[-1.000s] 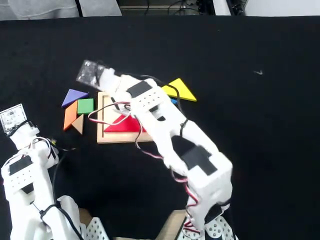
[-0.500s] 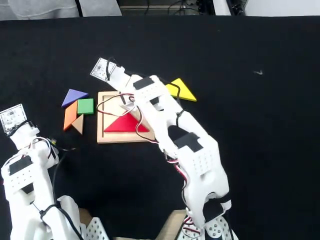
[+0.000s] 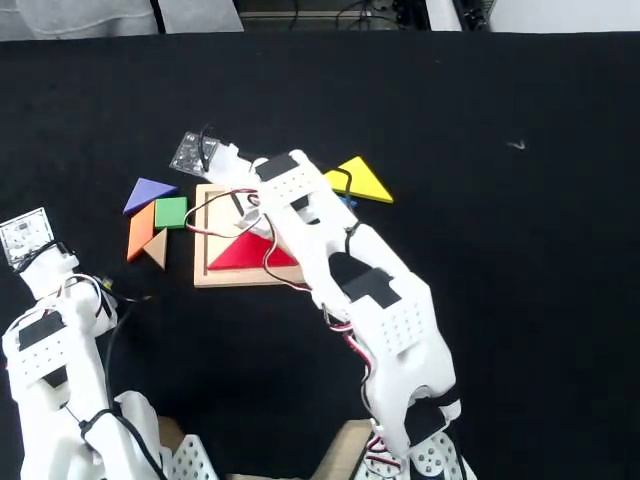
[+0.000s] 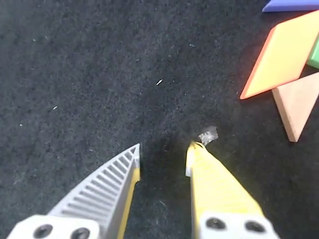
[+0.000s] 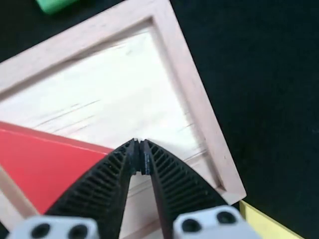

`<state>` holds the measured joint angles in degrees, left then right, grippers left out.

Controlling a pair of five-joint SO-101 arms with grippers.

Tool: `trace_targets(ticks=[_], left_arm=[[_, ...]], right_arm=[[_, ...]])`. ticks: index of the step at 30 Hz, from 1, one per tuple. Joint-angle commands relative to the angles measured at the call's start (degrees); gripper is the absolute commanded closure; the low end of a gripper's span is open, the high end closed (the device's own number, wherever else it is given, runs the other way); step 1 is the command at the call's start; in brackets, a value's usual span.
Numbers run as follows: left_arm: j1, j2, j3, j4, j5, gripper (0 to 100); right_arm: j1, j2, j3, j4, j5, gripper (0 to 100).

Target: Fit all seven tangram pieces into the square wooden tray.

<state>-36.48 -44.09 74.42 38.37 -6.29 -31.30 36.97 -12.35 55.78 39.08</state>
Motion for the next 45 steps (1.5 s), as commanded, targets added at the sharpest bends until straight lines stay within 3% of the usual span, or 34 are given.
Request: trace_targets(ticks=[1,8,26,30,38,45], left_arm=[[0.48,-0.44,-0.13,-1.14,-0.09,84],[0.48,-0.44,-0.13,-1.14,-0.09,84],[0.48,-0.44,-0.13,-1.14,-0.09,84],[0.48,-0.44,-0.13,-1.14,-0.09,84],[0.57,-0.44,0.92,-3.08,-0.09,84],[0.57,-0.44,1.01,-2.73,-0.09,84]], right_arm=[[-1.76,-0.75,-2.42,2.29,0.70,98.8],[-2.02,-2.68,-4.35,8.00,0.70,98.8],[-0.62,-8.13,-4.62,8.09,-0.26,98.8],[3.25,-13.58,-4.62,8.97,-4.04,98.8],[12.40,-33.80,1.27,15.74,-4.48,98.8],[22.15,-41.01,22.29,-1.23,-4.57,98.7]])
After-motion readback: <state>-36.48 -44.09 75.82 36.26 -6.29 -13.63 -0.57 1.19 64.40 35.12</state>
